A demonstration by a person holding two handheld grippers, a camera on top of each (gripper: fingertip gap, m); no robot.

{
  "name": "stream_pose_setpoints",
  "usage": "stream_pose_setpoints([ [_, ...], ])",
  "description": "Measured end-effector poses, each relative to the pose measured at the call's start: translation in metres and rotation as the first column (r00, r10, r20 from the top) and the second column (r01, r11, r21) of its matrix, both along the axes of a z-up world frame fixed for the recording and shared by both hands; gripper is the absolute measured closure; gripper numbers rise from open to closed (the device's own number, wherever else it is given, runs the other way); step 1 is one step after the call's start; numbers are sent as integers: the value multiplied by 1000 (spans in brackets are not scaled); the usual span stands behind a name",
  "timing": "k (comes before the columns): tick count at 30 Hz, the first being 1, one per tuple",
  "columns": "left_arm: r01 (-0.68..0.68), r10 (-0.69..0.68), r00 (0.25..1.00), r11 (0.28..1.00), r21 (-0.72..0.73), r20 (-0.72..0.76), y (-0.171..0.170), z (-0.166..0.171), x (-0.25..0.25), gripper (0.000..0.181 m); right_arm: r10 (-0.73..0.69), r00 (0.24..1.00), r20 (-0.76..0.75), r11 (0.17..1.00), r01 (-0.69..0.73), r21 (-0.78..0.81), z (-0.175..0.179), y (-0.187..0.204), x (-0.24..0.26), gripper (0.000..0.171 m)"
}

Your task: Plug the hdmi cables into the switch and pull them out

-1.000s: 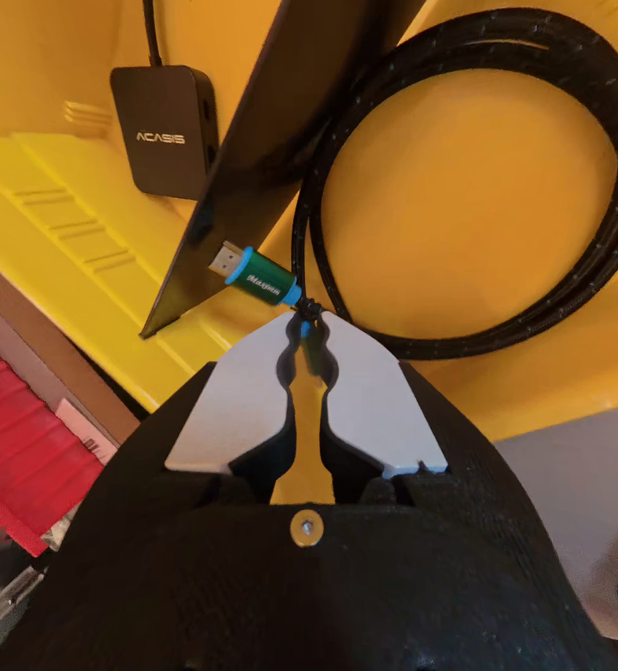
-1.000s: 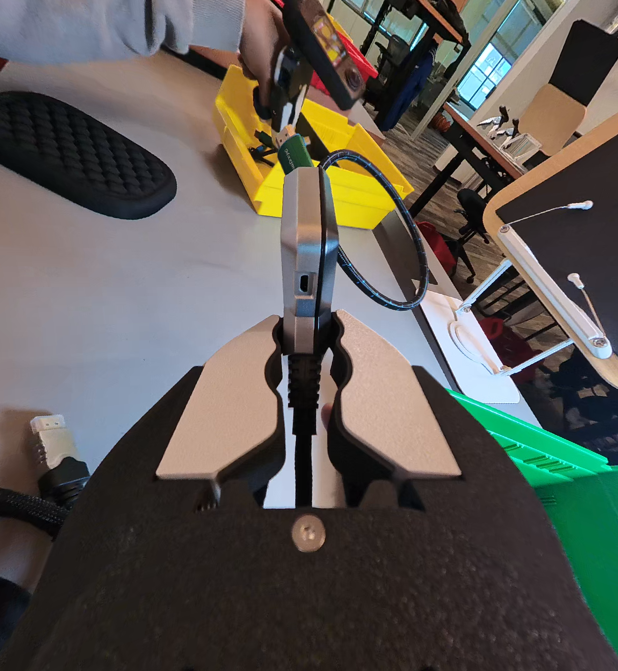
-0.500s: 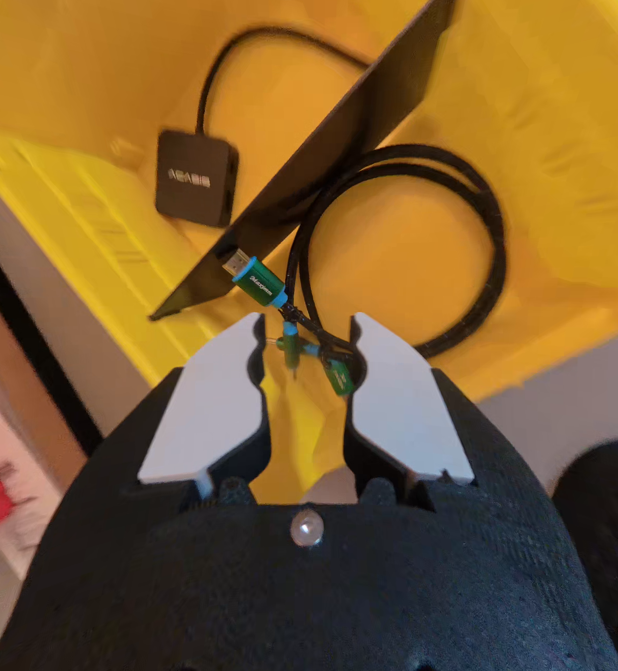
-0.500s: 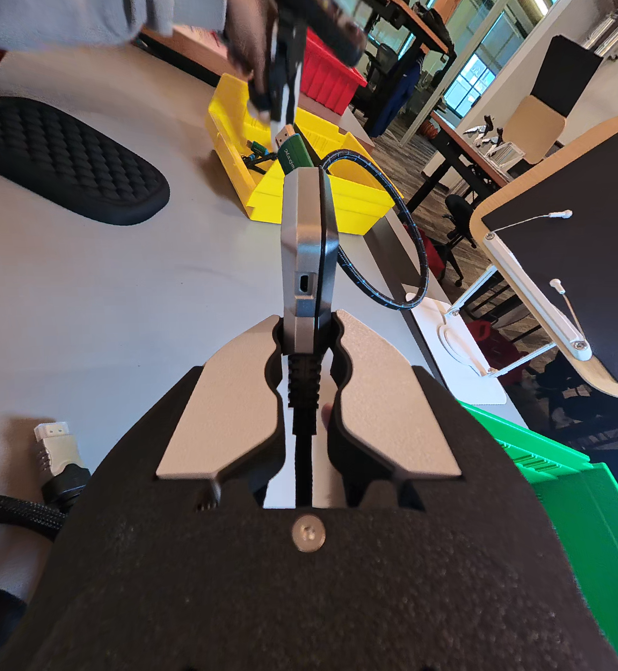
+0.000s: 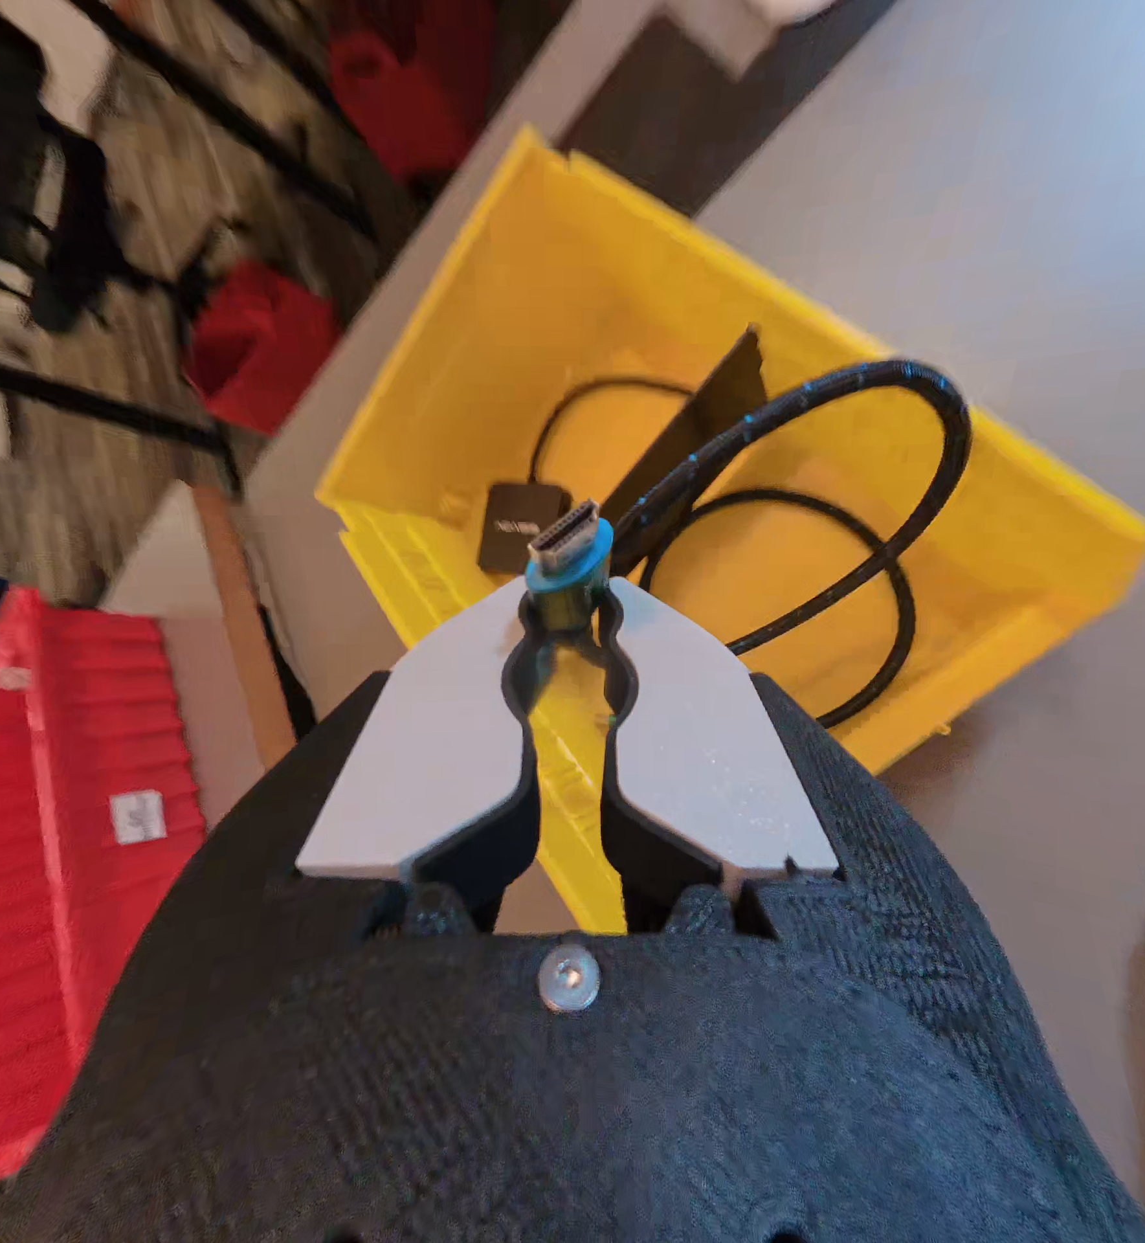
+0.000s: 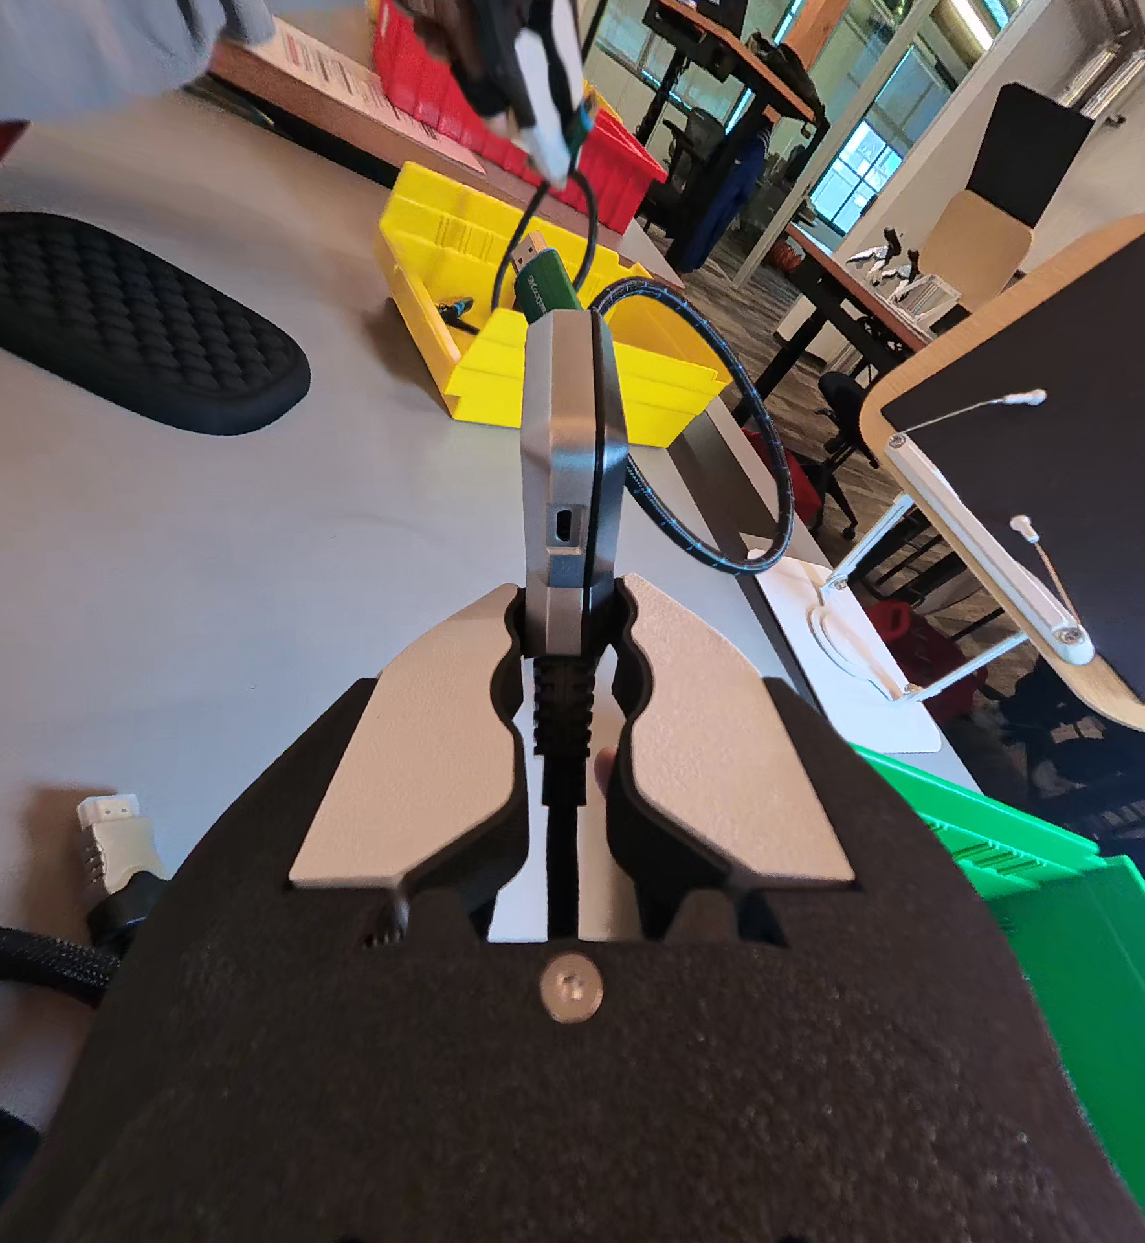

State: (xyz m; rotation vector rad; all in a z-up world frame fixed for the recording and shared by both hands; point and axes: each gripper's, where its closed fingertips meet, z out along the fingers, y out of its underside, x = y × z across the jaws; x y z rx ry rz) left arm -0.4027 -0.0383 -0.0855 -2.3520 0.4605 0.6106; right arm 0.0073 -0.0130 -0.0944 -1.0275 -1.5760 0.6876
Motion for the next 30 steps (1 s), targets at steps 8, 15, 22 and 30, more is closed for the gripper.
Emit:
stream_pose_setpoints([
  [8,350,-374,928,863,364,-4,6,76,113,166,-30,999,-14,999,30,28,4,3,0,148],
  [15,638,-893,407,427,641,190,-10,31,265,166,-105,993,-46,994,106,23,11,23,16,148],
  [22,807,-869,249,430,406,427,-33,-91,309,156,-153,987,-56,988,155,30,11,33,25,149],
  [30,790,-706,453,601,123,544,-66,-94,245,134,-142,989,-44,989,143,30,9,30,20,148],
])
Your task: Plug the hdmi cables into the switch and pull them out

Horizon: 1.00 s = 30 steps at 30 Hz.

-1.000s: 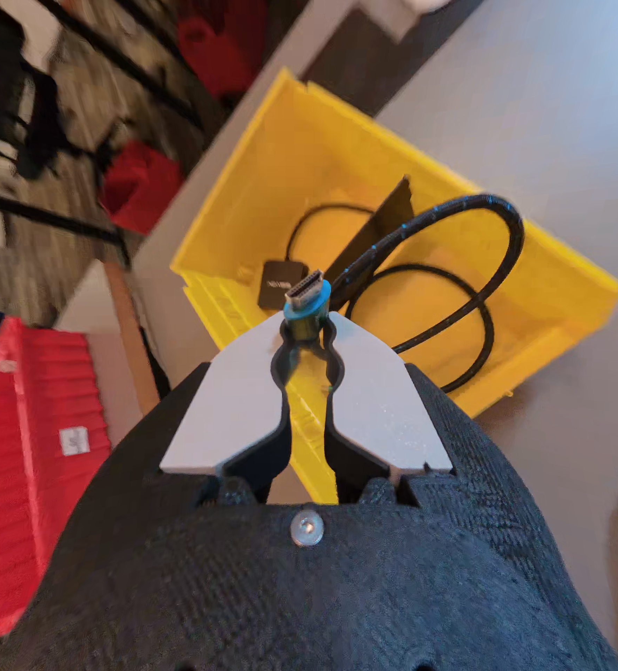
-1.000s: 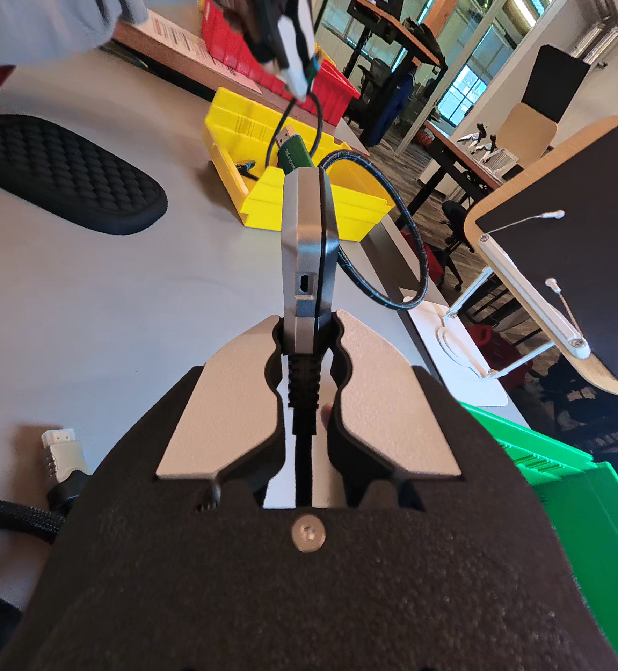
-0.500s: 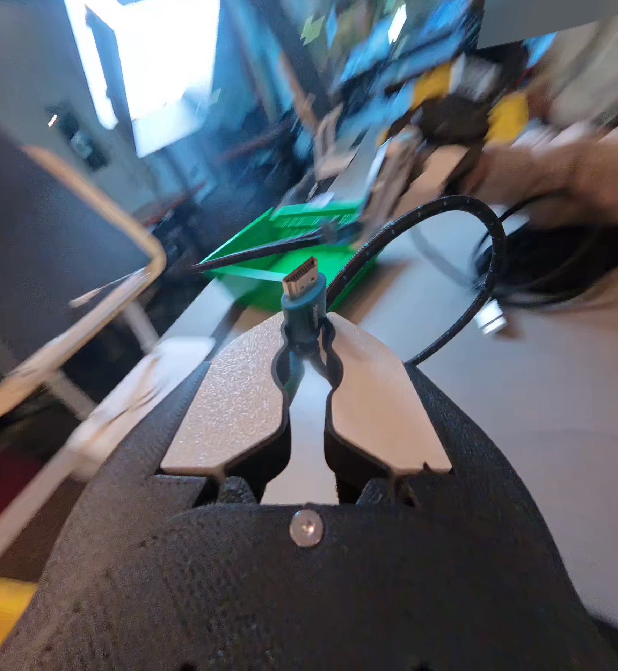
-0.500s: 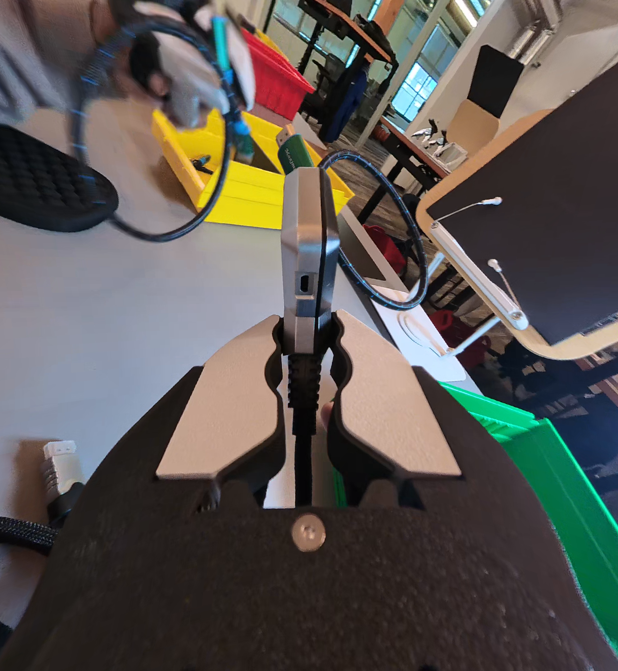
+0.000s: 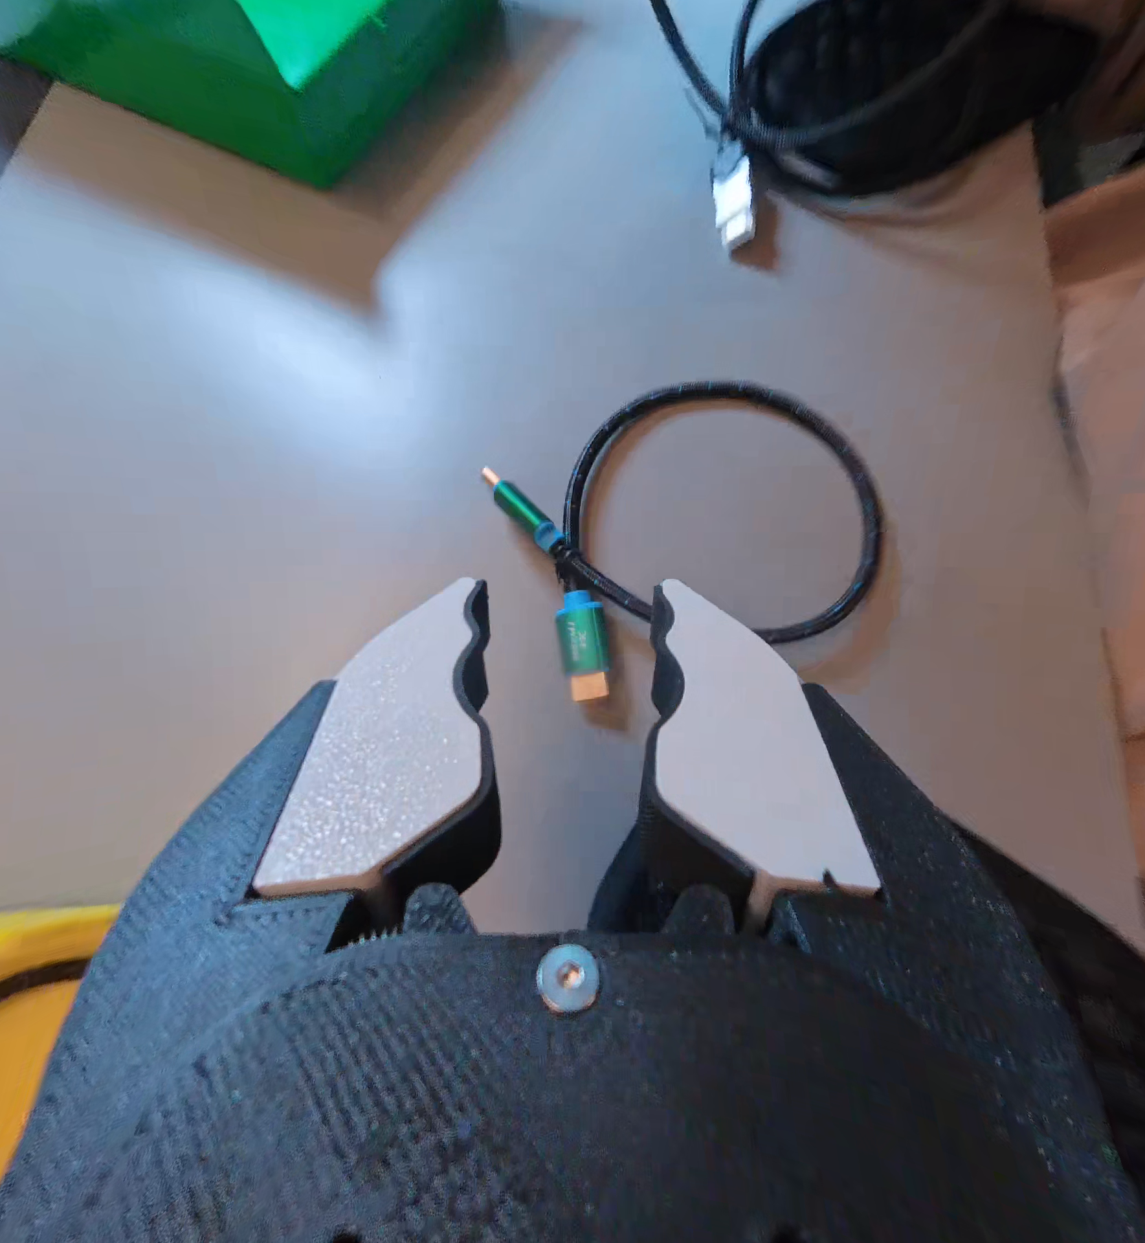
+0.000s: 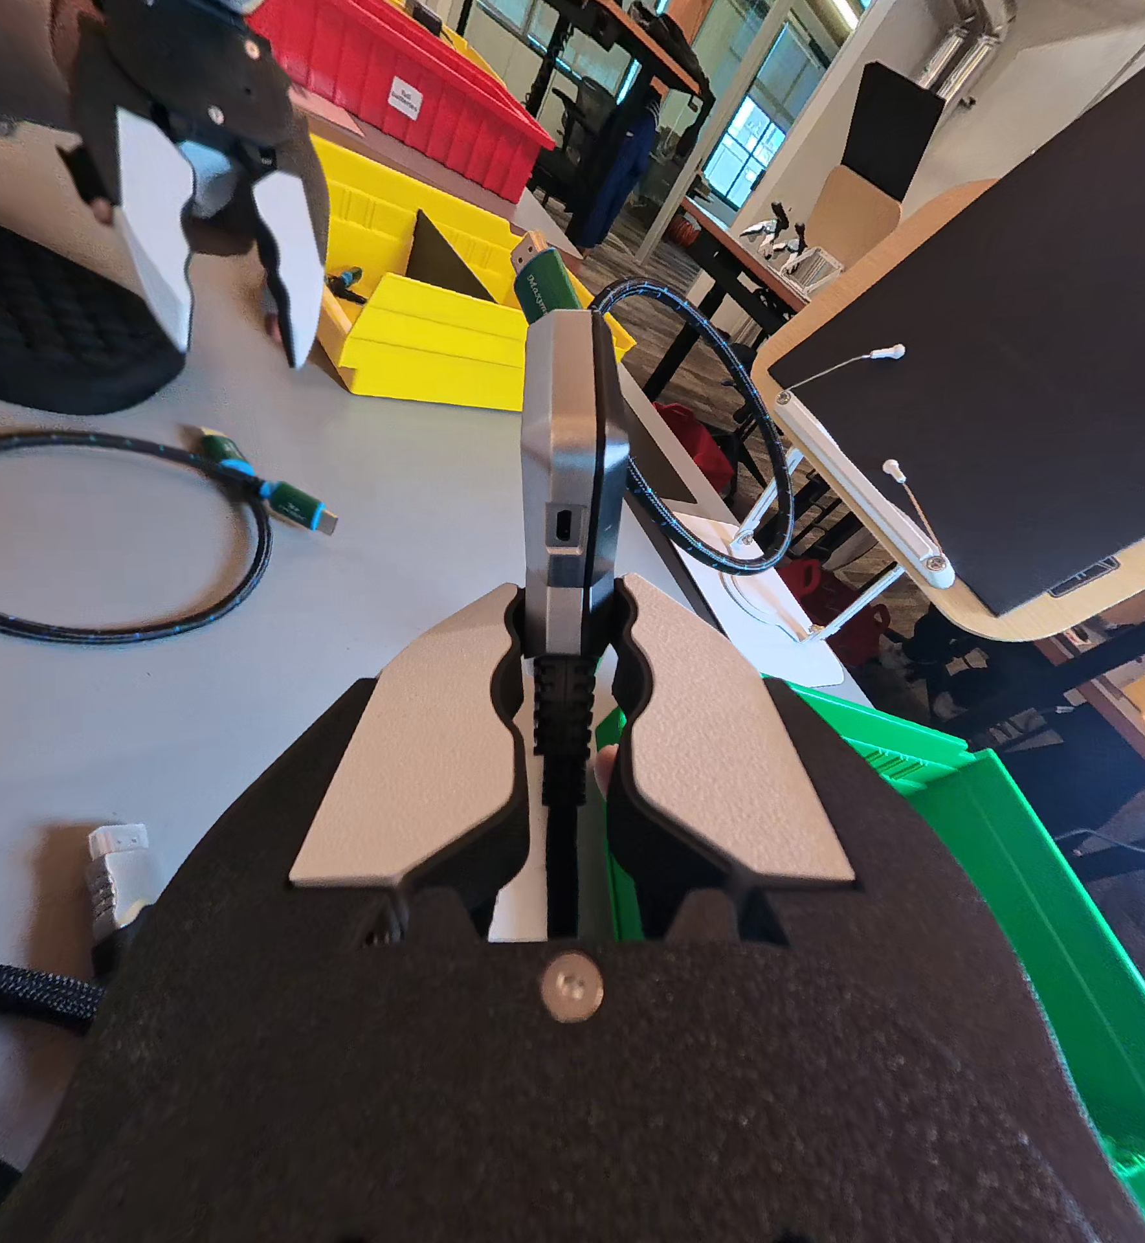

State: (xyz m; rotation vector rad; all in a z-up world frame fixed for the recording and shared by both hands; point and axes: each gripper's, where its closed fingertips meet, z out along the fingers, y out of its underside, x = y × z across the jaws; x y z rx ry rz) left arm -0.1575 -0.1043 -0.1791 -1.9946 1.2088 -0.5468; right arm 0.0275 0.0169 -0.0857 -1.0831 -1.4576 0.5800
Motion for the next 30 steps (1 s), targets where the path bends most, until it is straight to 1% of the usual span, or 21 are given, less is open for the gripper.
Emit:
stream_pose_setpoints([
  [1,-38,38,998,999,-19,44,2,8,-1,138,1,1000,0,1000,-1,0,0,-1,0,149],
  [3,-162,162,983,987,-12,83,16,18,-5,148,2,1000,-1,1000,-2,2,1,-1,-1,149],
  [5,-257,263,961,964,-72,89,25,14,4,148,2,1000,1,1000,-2,2,0,-2,-1,149],
  [6,-269,277,958,958,-102,73,25,7,13,144,2,1000,2,1000,-2,3,0,-2,-1,149],
  [7,-279,285,958,954,-111,36,27,-2,21,144,1,1000,2,1000,-1,4,0,-2,-1,149],
  [10,-333,316,937,936,-109,-149,34,-40,30,144,1,1000,5,1000,-1,8,0,-2,0,149],
  [11,-344,320,929,931,-117,-185,36,-50,31,146,2,1000,7,1000,-3,11,0,-2,0,149],
  [12,-350,320,924,928,-125,-210,38,-57,31,153,5,1000,9,1000,-5,15,-1,-3,1,149],
  [13,-324,293,934,935,-141,-206,37,-59,35,166,8,1000,9,1000,-9,21,0,-3,1,149],
  [15,-239,206,964,947,-213,-165,32,-58,45,168,25,1000,7,999,-25,23,0,-6,0,149],
  [16,-168,143,984,947,-273,-107,26,-54,54,169,34,999,4,999,-34,20,0,-7,0,149],
  [17,-54,50,999,946,-320,-21,19,-47,66,170,40,999,3,999,-40,18,0,-8,-1,149],
  [18,82,-62,996,930,-357,67,8,-39,77,170,44,999,2,999,-44,19,0,-9,-1,149],
  [19,193,-158,980,900,-390,121,-3,-35,83,170,45,999,3,999,-46,22,0,-9,-1,149],
  [20,235,-208,972,890,-389,111,-4,-35,85,169,45,999,3,999,-45,25,0,-10,-1,149],
  [22,178,-193,981,942,-285,-24,18,-43,80,157,36,999,1,999,-36,29,1,-9,0,149],
  [23,169,-187,981,953,-252,-47,23,-40,80,151,31,1000,-2,999,-31,29,2,-8,1,149],
  [24,156,-172,984,963,-219,-56,26,-36,82,149,30,1000,-6,999,-30,27,3,-8,2,149],
  [26,105,-119,985,988,-111,-128,33,-31,77,148,29,999,-14,999,-29,18,4,-6,3,149],
  [28,98,-99,972,995,-15,-214,26,-30,73,148,26,1000,-15,1000,-25,13,3,-4,4,149],
  [30,133,-102,952,987,89,-289,12,-32,74,150,24,1000,-13,1000,-24,15,3,-3,4,149],
])
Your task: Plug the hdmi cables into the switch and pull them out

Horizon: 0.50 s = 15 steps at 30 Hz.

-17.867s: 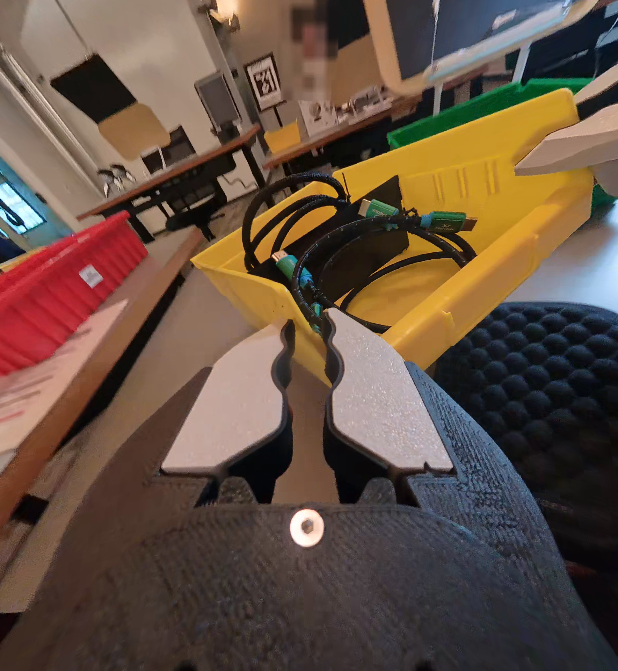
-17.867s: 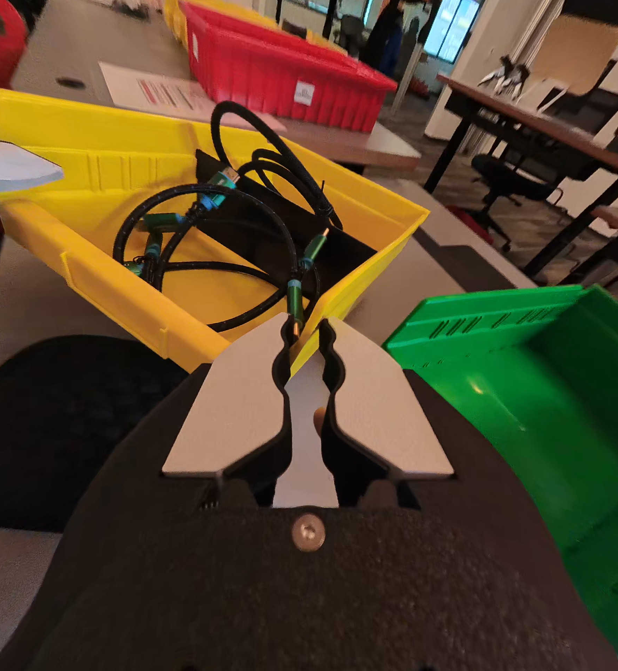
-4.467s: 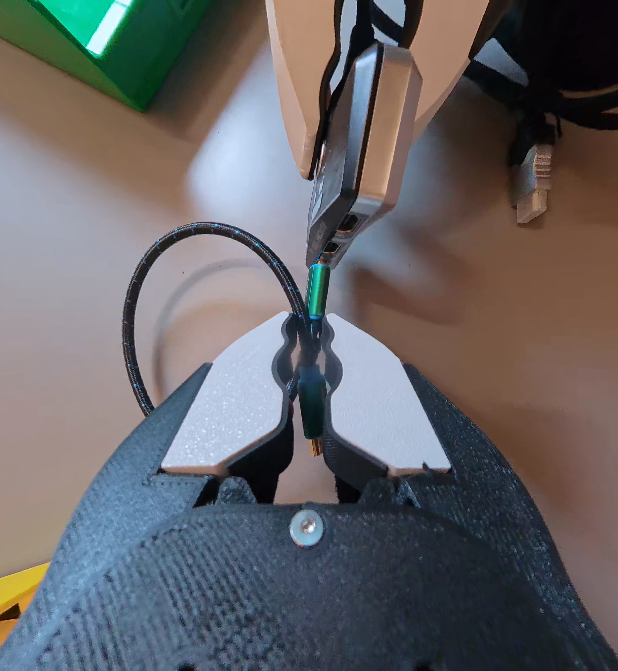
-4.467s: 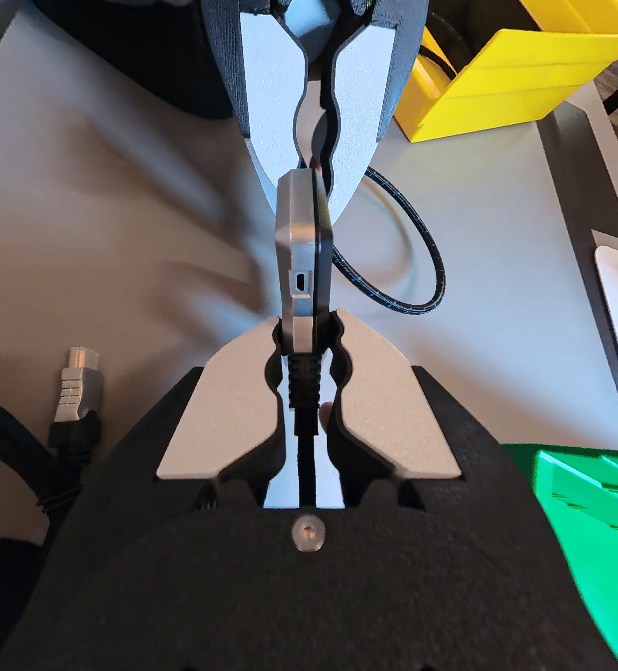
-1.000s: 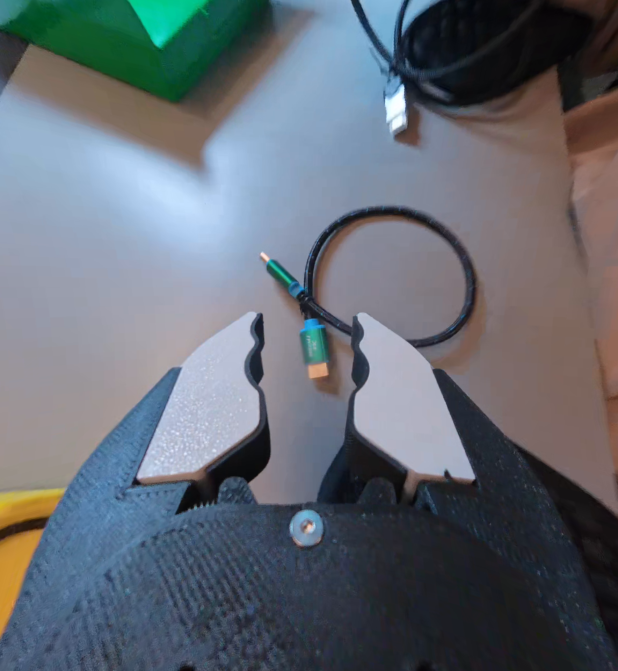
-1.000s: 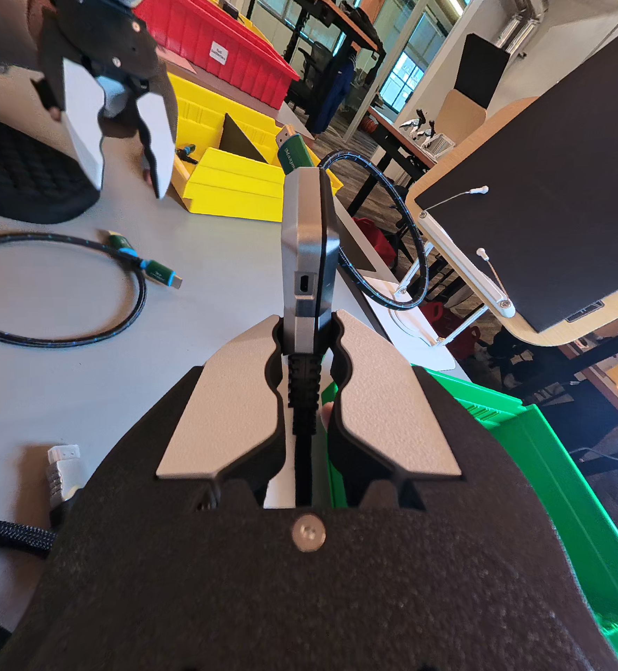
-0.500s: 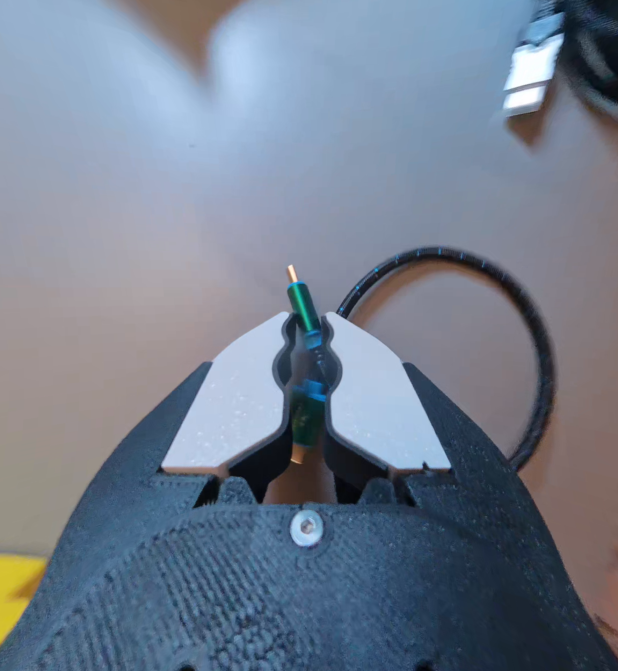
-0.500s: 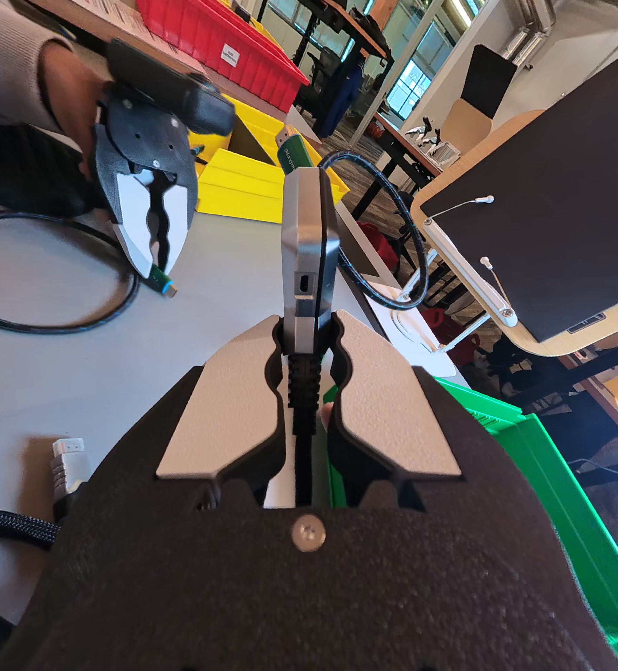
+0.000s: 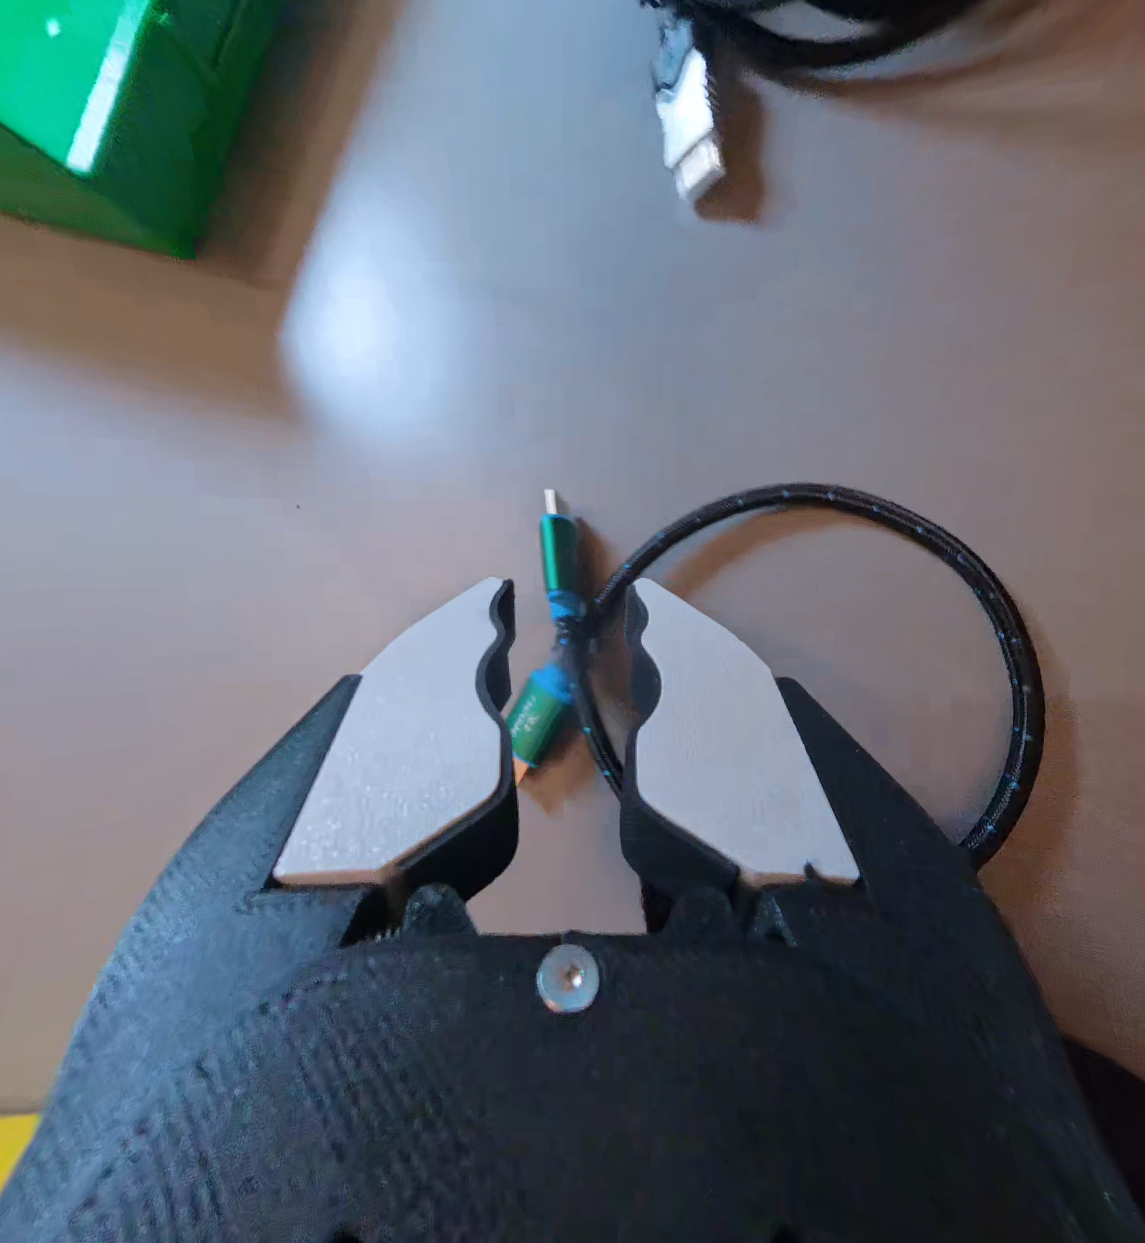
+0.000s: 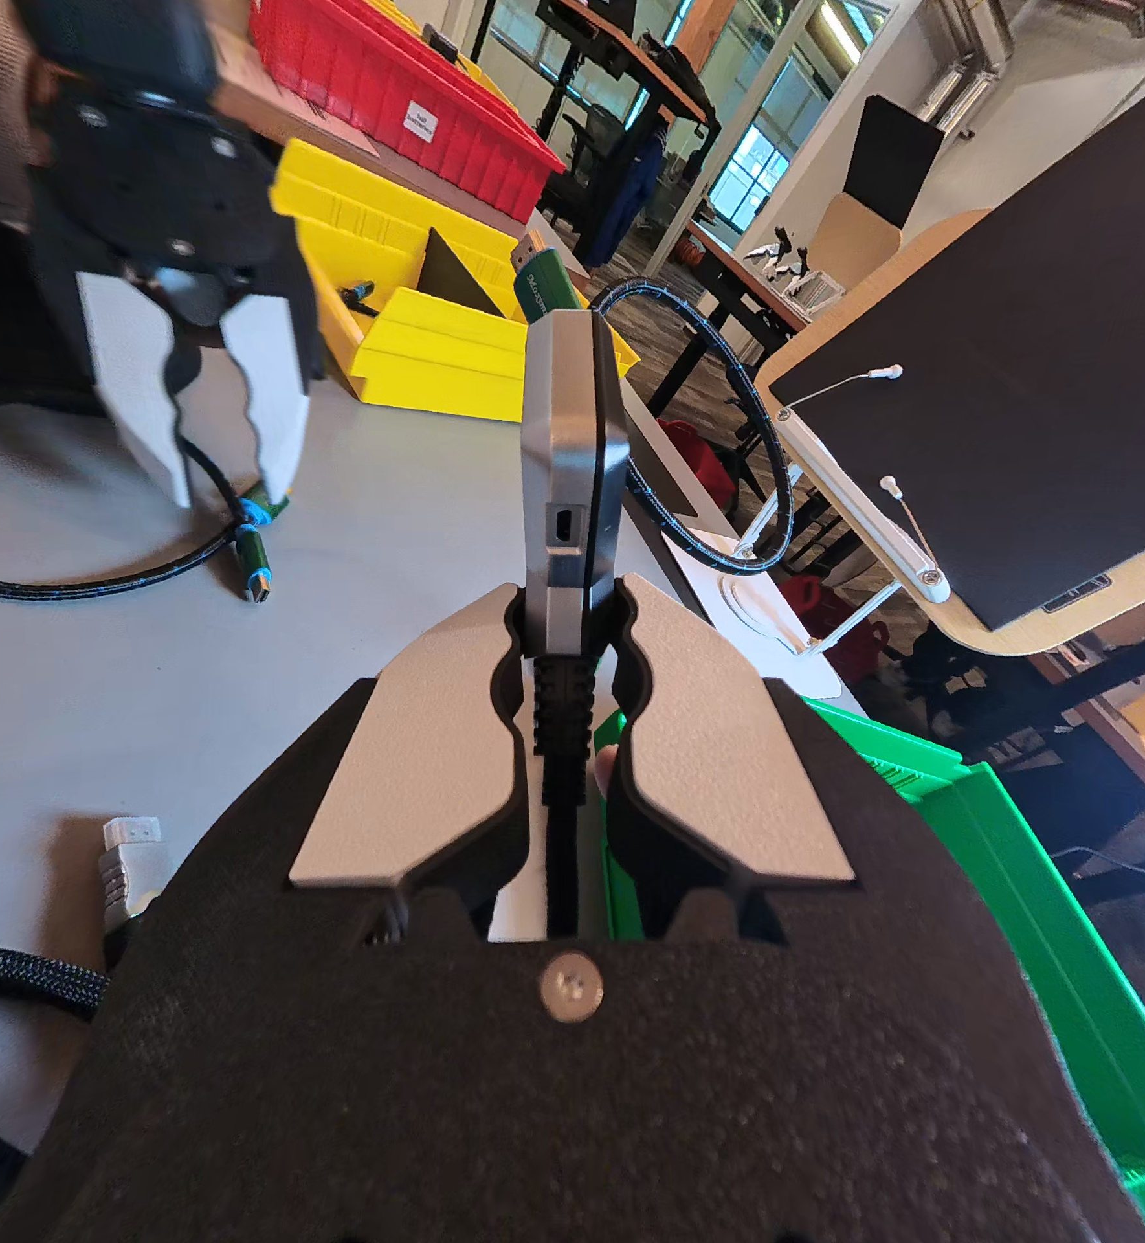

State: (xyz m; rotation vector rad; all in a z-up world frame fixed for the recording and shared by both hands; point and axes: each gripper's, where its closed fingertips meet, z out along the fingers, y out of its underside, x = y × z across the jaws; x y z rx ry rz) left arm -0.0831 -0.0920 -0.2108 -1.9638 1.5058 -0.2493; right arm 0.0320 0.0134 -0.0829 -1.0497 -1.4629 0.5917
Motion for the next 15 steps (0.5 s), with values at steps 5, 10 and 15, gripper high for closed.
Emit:
stream_pose_setpoints([
  [5,-6,31,986,988,155,-162,-6,-21,-10,146,6,1000,3,1000,-6,4,1,-4,-4,149],
  [10,-4,32,984,987,163,-175,6,-31,-9,162,5,1000,8,1000,-5,11,0,-6,-5,149],
  [15,-44,46,998,998,41,-46,13,-26,-5,164,9,1000,20,1000,-9,2,-4,-4,-3,148],
])
